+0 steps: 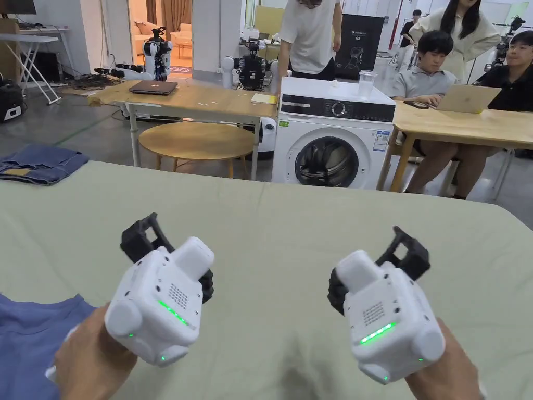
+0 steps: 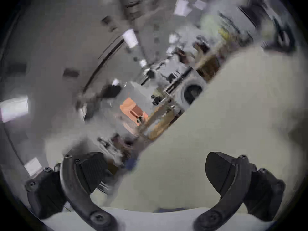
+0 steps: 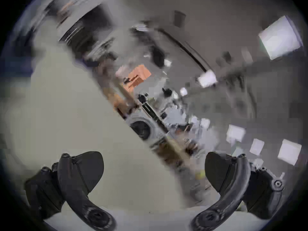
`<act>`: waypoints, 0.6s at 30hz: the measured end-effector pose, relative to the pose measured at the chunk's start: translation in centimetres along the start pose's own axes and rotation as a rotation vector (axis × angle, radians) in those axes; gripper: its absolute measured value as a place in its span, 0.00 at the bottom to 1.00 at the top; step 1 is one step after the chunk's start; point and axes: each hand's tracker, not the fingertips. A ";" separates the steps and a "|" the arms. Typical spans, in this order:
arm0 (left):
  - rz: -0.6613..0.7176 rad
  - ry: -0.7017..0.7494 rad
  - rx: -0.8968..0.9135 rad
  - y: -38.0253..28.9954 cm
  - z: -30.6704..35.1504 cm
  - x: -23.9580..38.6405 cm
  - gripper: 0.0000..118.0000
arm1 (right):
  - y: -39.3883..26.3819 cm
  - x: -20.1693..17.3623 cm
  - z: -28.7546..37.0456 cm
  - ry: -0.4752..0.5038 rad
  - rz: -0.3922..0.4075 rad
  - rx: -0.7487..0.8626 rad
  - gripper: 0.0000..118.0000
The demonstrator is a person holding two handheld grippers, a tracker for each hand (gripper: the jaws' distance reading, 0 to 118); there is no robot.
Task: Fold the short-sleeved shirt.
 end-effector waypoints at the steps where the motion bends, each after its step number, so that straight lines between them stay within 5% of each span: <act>1: -0.095 0.022 0.002 0.1 -0.1 0.5 1.00 | -0.2 -0.7 0.1 -0.015 0.129 0.034 1.00; 4: -0.231 0.043 0.028 -0.1 -0.1 0.8 1.00 | -0.6 -1.8 0.6 -0.036 0.341 0.074 1.00; 7: -0.207 0.040 0.011 0.0 -0.2 0.8 1.00 | -0.2 -1.6 1.5 -0.036 0.339 0.066 1.00; 9: 0.017 -0.003 -0.025 -0.1 -0.3 -0.3 1.00 | 0.4 -1.2 1.9 -0.032 0.187 0.033 1.00; 14: 0.754 -0.093 -0.054 -1.5 -0.1 -4.0 0.96 | 0.8 1.6 1.3 0.056 -0.511 -0.113 1.00; 18: 1.065 -0.108 0.014 -2.9 0.2 -5.1 0.96 | -0.9 3.1 -0.2 0.066 -0.930 -0.166 1.00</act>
